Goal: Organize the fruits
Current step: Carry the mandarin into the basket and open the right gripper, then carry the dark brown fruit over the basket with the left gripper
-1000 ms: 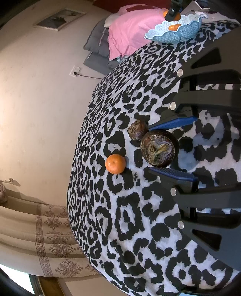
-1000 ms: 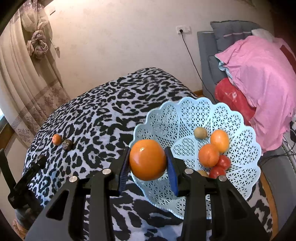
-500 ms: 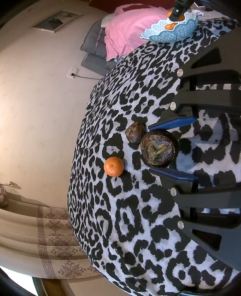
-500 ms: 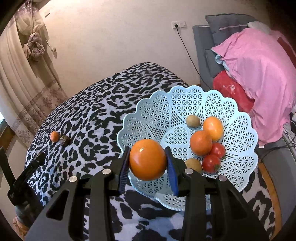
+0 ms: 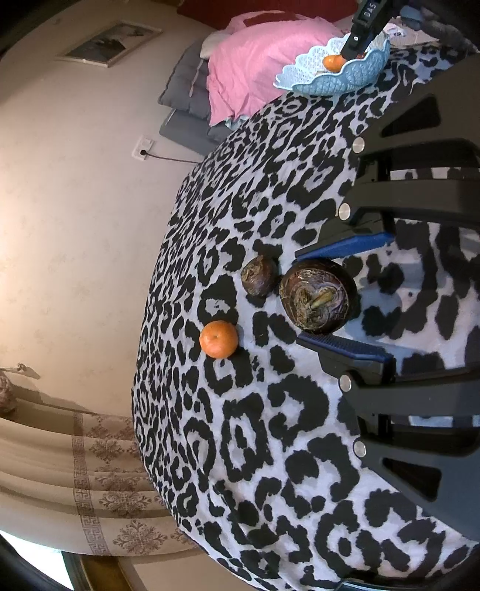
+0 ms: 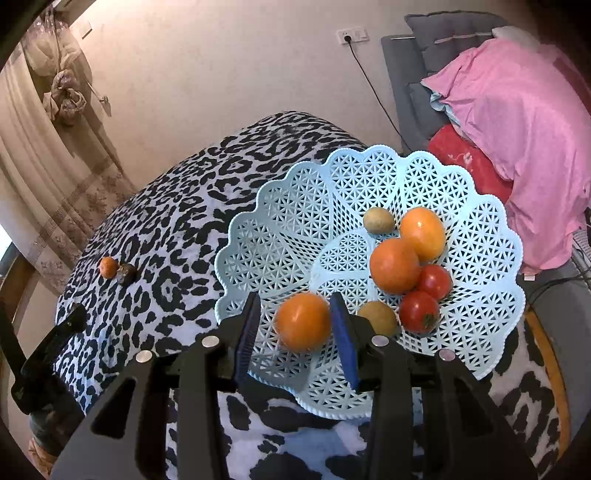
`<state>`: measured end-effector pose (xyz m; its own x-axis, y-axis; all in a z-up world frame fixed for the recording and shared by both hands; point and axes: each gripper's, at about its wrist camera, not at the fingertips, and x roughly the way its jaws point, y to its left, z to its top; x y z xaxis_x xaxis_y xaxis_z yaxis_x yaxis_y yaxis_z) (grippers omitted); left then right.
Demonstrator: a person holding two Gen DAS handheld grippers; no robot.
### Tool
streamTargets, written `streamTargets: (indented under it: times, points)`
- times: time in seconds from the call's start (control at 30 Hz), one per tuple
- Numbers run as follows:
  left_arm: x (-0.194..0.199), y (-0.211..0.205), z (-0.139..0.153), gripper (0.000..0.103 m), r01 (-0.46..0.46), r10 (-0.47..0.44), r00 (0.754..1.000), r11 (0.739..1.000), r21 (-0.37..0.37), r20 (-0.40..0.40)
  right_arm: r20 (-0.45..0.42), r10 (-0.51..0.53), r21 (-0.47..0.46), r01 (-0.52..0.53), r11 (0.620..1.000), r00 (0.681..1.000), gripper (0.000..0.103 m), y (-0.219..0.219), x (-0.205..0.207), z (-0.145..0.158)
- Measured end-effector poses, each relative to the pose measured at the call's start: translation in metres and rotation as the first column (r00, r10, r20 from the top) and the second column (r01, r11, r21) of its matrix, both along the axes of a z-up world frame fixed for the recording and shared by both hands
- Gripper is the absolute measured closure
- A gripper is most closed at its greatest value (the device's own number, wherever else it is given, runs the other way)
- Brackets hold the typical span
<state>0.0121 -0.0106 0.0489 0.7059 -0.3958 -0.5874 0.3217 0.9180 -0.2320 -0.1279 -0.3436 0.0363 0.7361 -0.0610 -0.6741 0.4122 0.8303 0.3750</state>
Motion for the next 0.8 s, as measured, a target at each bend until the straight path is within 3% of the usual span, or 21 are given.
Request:
streamTargets:
  times: [0.47,0.67,0.8]
  points:
    - [-0.021,-0.044,0.016,0.063,0.114,-0.114,0.993,0.993,0.024,0.004,0.039,0.019,0.047,-0.021,0.999,0.999,0.062,-0.011,-0.014,-0.004]
    - [-0.028,-0.078,0.024,0.063,0.187,-0.187,0.982,0.982,0.034,0.000,0.066,0.018,0.002,-0.018,1.000,0.998,0.062,-0.015,-0.025,0.000]
    - [-0.035,-0.102,0.027,0.063,0.241,-0.241,0.970,0.969,0.046,-0.004,0.100,-0.012,-0.068,0.019,0.998,0.995,0.052,-0.019,-0.037,0.008]
